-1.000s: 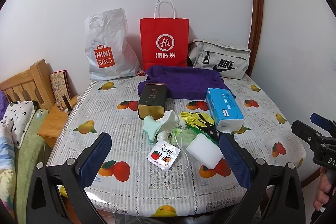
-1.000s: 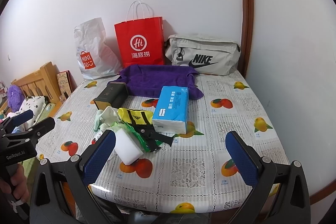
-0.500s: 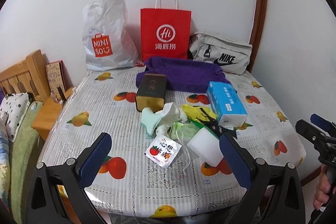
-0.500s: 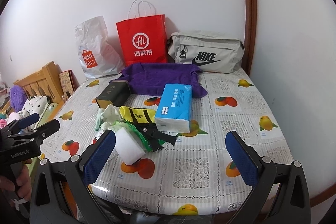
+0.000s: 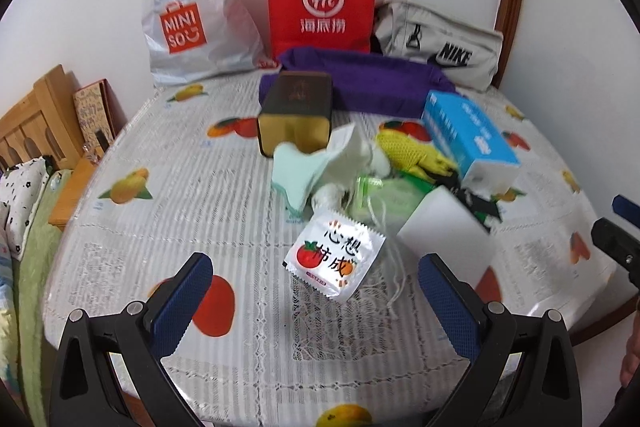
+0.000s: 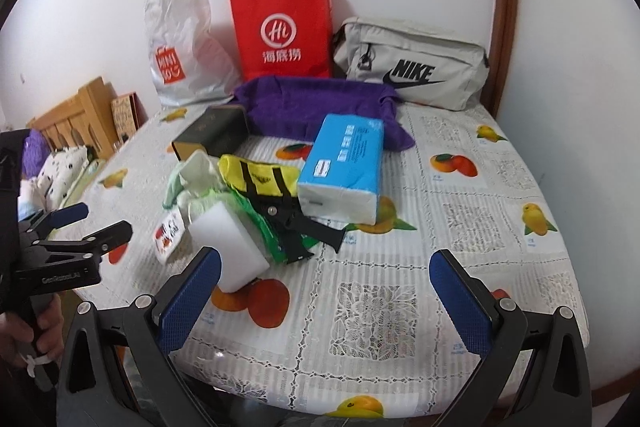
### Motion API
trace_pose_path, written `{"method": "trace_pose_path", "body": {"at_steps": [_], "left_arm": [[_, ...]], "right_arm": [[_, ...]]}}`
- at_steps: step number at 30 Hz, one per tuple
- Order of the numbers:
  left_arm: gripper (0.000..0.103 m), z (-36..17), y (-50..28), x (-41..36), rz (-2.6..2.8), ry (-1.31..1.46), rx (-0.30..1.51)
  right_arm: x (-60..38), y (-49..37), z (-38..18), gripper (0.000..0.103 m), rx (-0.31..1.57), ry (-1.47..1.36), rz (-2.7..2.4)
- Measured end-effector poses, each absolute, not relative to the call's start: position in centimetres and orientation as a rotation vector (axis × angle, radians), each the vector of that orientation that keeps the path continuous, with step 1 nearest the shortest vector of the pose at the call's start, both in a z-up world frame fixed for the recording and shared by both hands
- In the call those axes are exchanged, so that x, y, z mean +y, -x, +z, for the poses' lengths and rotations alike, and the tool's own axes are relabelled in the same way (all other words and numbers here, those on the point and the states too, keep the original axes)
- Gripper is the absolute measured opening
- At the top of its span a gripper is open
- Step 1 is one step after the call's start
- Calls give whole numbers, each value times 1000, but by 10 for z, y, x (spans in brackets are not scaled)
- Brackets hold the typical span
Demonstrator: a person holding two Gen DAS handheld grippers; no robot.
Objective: Organize soft objects
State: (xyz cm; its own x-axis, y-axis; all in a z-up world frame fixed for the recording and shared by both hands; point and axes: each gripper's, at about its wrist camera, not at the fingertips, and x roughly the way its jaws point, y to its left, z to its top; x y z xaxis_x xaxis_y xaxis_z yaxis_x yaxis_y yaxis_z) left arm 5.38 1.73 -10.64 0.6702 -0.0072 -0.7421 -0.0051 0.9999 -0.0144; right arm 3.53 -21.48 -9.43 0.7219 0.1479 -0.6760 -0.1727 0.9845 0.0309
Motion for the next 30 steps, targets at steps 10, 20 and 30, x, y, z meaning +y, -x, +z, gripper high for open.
{"method": "trace_pose_path", "body": {"at_steps": [10, 20, 30], "left_arm": [[103, -147, -85, 19, -82, -29, 877], [76, -170, -106, 15, -176, -84, 891], [51, -153, -96, 36, -231, -5, 831]], "right_arm": [[-210, -59, -130, 103, 811, 25, 219], [-192, -77, -149, 102, 854, 30, 307], [-178, -86, -154, 102, 867, 2, 374]]}}
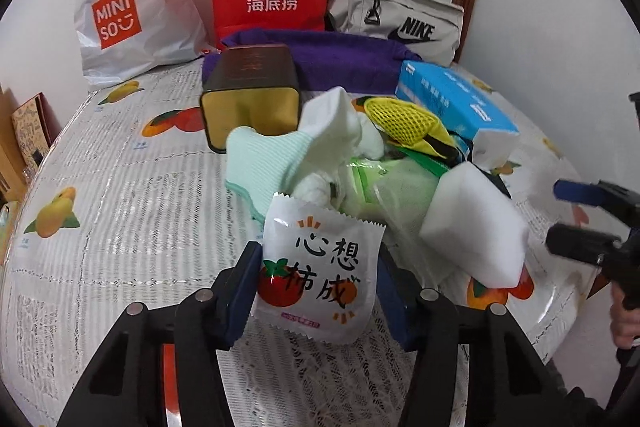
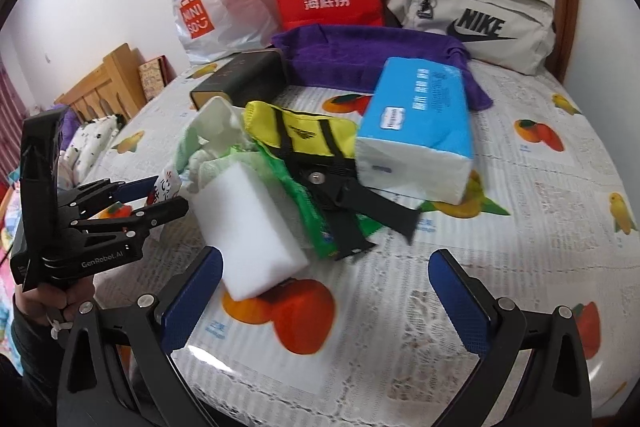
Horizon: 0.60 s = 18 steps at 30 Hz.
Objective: Organize soft objects
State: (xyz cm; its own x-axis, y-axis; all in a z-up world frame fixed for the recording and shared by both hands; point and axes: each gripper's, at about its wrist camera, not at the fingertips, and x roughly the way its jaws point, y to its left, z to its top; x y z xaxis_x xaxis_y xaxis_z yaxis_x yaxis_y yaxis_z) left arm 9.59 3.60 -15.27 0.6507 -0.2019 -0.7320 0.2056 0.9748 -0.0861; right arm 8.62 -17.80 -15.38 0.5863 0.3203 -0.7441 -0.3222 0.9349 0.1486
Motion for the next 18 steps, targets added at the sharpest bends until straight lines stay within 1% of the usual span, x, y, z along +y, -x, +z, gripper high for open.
{"method": "trace_pose_path", "body": {"at_steps": [11, 12, 14, 15, 16, 18], "left_arm": [[50, -155, -95, 62, -196, 63, 851], [50, -156, -96, 63, -197, 72, 855], [50, -158, -97, 64, -196, 82, 860], [50, -159, -98, 65, -191, 84, 862], [50, -160, -99, 66, -186, 87, 866], [50, -162, -102, 67, -179, 98, 866]], "right_arm": [[-132, -87, -164, 102, 796, 138, 469], [-129, -88, -166, 99, 786, 157, 466], [-123, -89, -171, 86, 766, 188, 477], [-122, -89, -173, 73, 767, 201, 482], [-121, -91, -176, 61, 777, 212, 489], [-123, -91, -179, 59, 777, 201, 501]]}}
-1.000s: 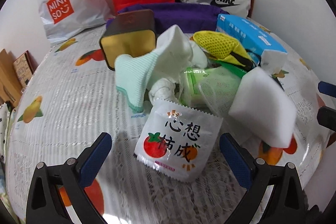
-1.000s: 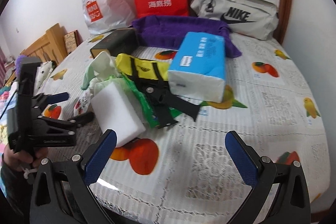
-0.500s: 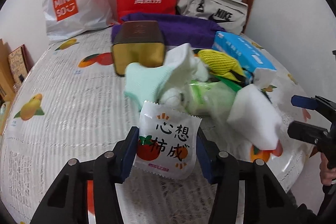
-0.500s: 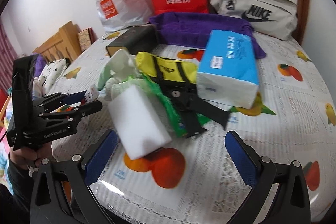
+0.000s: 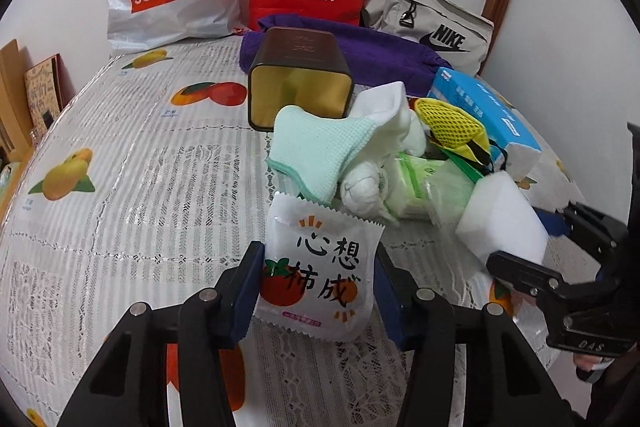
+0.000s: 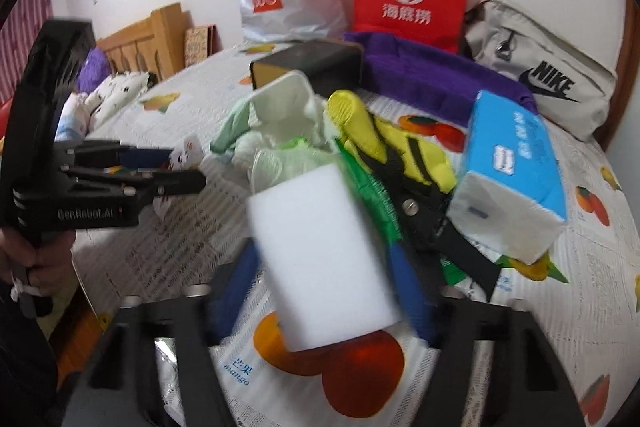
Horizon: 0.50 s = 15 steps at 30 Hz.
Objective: Organize soft objects
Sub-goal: 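Carry sachet and sponge to the purple towel, open left tool releasing sachet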
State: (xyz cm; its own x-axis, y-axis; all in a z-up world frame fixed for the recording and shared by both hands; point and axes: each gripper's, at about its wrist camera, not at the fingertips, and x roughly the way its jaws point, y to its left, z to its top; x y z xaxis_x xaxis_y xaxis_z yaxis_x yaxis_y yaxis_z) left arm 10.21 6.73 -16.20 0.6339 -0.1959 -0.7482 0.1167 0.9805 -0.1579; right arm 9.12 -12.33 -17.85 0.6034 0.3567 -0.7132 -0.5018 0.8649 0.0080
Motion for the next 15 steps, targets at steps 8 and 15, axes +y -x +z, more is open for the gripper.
{"method": "trace_pose_path", "body": {"at_steps": [8, 15], "left_arm": [[50, -161, -109, 70, -156, 117, 863], [50, -163, -118, 69, -130, 125, 875]], "right_arm": [[-159, -81, -161, 59, 748, 118, 502], [-206, -91, -169, 59, 811, 66, 349]]}}
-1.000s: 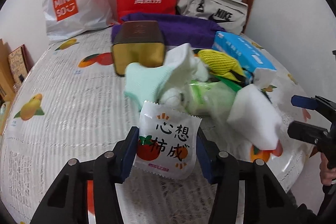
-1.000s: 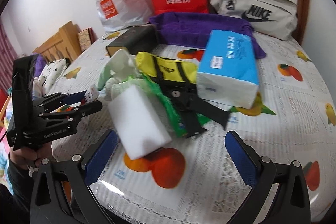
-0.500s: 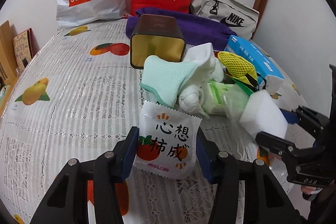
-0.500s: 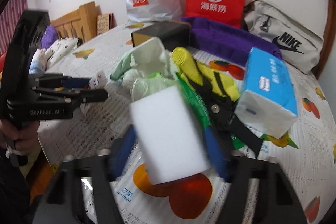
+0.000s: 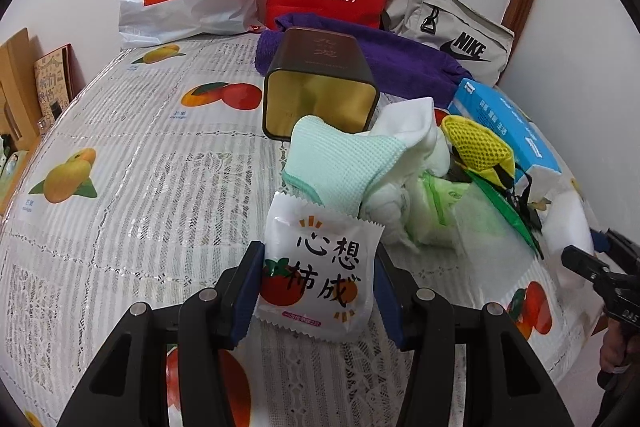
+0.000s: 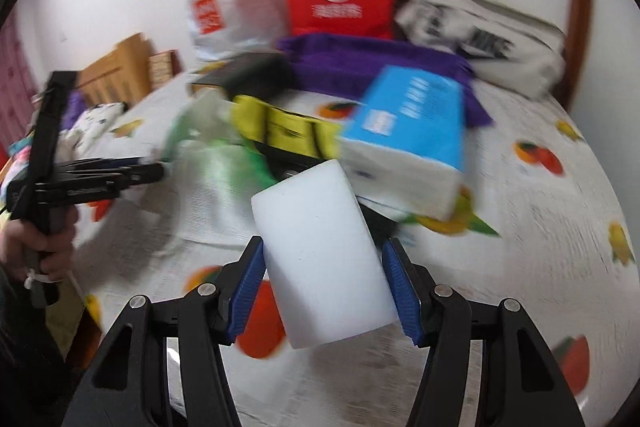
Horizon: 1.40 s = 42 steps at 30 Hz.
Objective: Organize soft objects
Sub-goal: 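Carry sachet and sponge to the purple towel, open left tool releasing sachet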
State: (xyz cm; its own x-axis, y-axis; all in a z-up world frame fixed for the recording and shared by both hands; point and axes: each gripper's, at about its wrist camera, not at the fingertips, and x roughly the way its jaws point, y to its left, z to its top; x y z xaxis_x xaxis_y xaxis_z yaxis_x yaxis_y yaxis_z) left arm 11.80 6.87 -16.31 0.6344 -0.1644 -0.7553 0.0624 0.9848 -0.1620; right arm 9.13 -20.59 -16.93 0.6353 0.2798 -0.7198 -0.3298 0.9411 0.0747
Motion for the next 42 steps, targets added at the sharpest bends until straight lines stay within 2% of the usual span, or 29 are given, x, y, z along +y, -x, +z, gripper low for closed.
{"method": "trace_pose_path", "body": {"at_steps": [9, 20, 42], "left_arm": [[50, -145, -115, 77, -101, 152, 880], [50, -115, -126, 86, -45, 153, 867], [50, -62, -211, 83, -38, 112, 823]], "right_arm": [[-224, -100, -175, 59, 856, 31, 311], [-228, -107, -149, 59, 834, 21, 336], [-235, -196, -80, 59, 732, 23, 302]]}}
